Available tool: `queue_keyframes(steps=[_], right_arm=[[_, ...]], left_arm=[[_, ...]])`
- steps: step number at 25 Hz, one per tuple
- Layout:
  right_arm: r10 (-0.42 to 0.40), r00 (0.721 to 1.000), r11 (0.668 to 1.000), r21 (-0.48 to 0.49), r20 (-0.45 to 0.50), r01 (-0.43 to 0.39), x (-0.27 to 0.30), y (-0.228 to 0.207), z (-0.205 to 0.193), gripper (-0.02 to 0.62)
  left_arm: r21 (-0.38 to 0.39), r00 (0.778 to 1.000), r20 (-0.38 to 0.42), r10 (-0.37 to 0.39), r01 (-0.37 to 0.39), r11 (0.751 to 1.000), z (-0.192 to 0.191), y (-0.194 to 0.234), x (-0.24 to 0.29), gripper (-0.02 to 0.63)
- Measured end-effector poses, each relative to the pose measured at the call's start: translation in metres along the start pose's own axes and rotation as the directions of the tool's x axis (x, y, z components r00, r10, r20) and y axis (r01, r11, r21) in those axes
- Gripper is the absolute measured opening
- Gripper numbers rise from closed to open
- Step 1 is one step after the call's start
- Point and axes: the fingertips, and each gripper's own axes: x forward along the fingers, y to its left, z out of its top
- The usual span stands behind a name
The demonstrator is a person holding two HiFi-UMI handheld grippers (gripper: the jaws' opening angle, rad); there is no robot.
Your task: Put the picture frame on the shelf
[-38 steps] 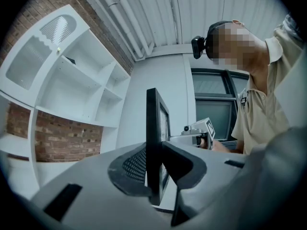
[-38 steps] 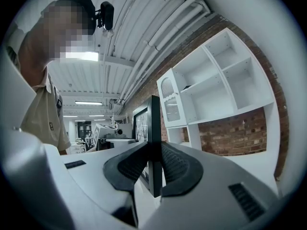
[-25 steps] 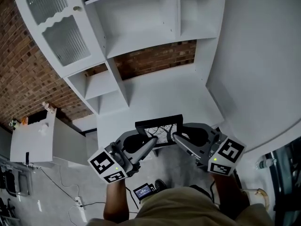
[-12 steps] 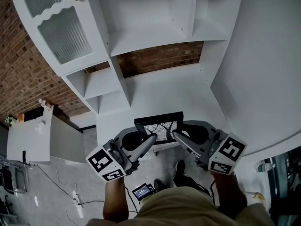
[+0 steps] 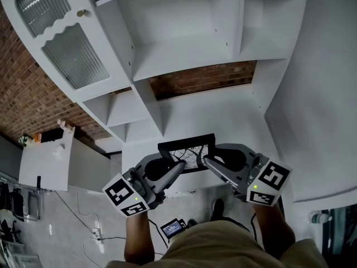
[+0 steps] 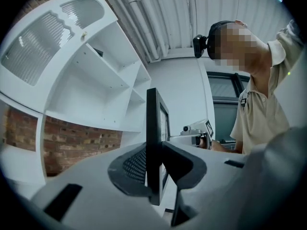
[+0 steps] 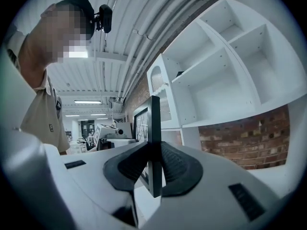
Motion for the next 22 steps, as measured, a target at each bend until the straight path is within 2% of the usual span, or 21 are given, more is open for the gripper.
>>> queue_keyframes(steps=[7,15,18,22], right_arm=[[0.112,0.994,0.994,0.002,0.013,-0.112,0.003,-0.056,0.009,0.078],[0.216,0.976,0.976,-0.018,0.03,-0.216,0.017,-0.092,0.018,0.078],[0.227,0.973,0.974,-0.019,0.034,-0.227,0.028,-0.098,0.02,0.079],[0.208,0.978,0.978,-0.027,0.014,-0.207,0.052,-0.107,0.017,0.09]], left_arm=[[-0.009,0.998,-0.006,0.061,-0.061,0.998,0.003,0.028,0.041,0.069],[0.0,0.993,-0.011,0.119,-0.119,0.993,0.005,0.054,0.062,0.066],[-0.005,0.993,-0.015,0.115,-0.115,0.993,0.006,0.063,0.062,0.063],[-0.015,0.998,-0.009,0.061,-0.061,0.998,0.008,0.081,0.057,0.058]])
